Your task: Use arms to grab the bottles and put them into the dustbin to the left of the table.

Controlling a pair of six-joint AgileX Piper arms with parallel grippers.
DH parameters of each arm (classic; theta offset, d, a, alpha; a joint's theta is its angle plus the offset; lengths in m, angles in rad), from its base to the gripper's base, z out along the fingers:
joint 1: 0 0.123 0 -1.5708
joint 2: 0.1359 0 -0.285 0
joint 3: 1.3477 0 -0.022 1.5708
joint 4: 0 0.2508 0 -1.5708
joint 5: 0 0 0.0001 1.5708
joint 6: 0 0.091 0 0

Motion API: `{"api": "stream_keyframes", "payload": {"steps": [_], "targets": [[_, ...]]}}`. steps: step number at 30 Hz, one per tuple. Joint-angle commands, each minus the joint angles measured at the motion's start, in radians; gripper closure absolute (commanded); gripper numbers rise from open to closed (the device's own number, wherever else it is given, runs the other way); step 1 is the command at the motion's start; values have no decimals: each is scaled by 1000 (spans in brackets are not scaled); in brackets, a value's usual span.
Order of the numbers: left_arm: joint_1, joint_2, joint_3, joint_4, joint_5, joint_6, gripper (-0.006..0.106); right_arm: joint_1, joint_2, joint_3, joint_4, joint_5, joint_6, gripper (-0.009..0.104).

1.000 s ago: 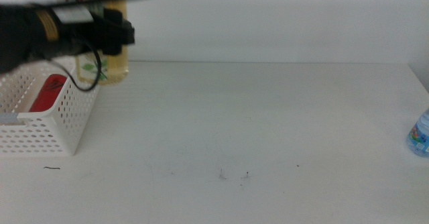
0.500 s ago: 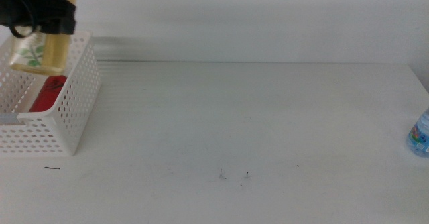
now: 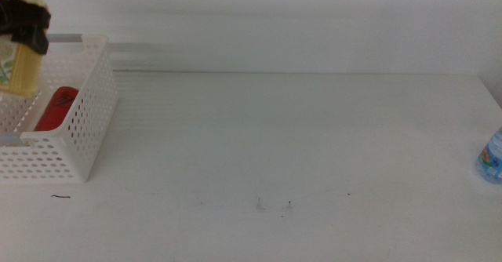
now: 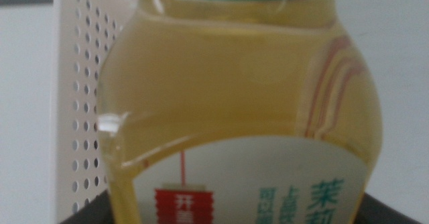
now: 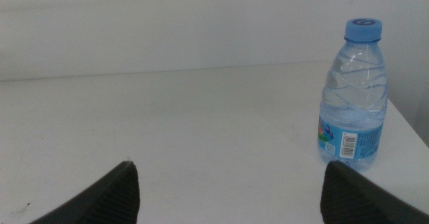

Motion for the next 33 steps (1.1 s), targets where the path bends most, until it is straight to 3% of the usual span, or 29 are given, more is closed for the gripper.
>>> {"api": "stream_keyframes", "payload": {"steps": [1, 22, 26, 33], "targets": [[20, 23, -22, -3, -43, 3, 65, 0, -4, 4, -10, -9, -3, 8], [27, 233, -22, -60, -141, 55, 62, 0, -4, 4, -10, -9, -3, 8], [27, 245, -22, -60, -125, 91, 49, 0, -4, 4, -10, -9, -3, 8], [27, 246, -22, -35, -121, 93, 10, 0, -4, 4, -10, -9, -3, 8]]}}
